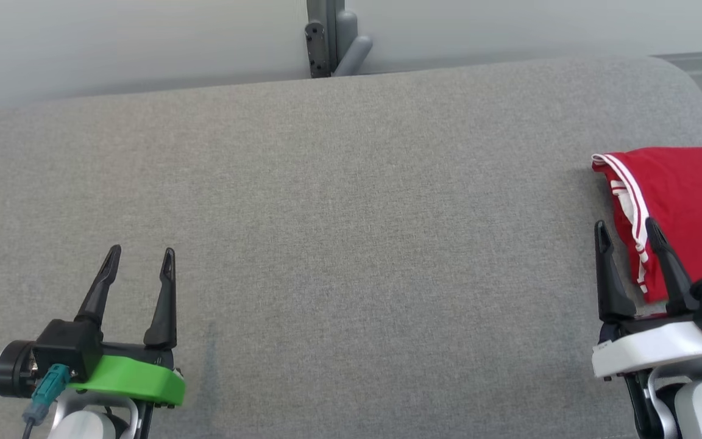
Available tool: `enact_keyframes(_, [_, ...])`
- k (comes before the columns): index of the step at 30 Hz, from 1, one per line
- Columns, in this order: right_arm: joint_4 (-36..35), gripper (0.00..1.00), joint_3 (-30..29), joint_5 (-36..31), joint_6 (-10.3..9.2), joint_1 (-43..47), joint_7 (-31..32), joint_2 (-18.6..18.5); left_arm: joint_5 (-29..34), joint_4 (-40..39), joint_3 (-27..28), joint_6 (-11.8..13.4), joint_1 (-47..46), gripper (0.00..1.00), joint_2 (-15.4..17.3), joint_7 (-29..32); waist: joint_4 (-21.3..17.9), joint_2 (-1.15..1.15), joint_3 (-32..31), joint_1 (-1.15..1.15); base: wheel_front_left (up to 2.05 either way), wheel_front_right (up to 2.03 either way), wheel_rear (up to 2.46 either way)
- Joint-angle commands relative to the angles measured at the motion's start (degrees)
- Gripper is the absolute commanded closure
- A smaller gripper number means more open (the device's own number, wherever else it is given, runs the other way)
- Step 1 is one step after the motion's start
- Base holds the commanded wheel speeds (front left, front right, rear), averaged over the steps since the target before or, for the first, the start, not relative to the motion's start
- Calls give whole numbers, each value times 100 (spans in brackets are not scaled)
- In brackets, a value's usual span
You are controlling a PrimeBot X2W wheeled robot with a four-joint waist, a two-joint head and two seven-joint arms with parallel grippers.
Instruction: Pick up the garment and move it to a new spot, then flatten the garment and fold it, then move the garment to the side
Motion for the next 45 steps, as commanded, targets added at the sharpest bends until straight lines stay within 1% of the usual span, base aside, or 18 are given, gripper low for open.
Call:
enact_keyframes(1, [-45,0,-19,-51,-9,139,28,-13,-6,6,-16,-33,93,0,63,-20,143,0,-327,0,0,0,0])
enact_keyframes(7, [-157,0,-1,-58,-9,573,167,43,-83,56,-54,-40,351,0,104,9,119,0,-617,0,0,0,0])
enact_keyframes(15, [-323,0,-4,-66,-9,899,234,136,-96,30,-109,18,514,0,115,93,117,0,-783,0,0,0,0])
enact_keyframes(31, [-426,0,-159,-50,-9,962,259,157,-183,-12,-138,105,541,0,190,226,66,0,-795,0,0,0,0])
enact_keyframes(45, [-406,0,-92,-45,-8,936,283,175,-231,10,-179,154,496,0,223,205,110,0,-798,0,0,0,0])
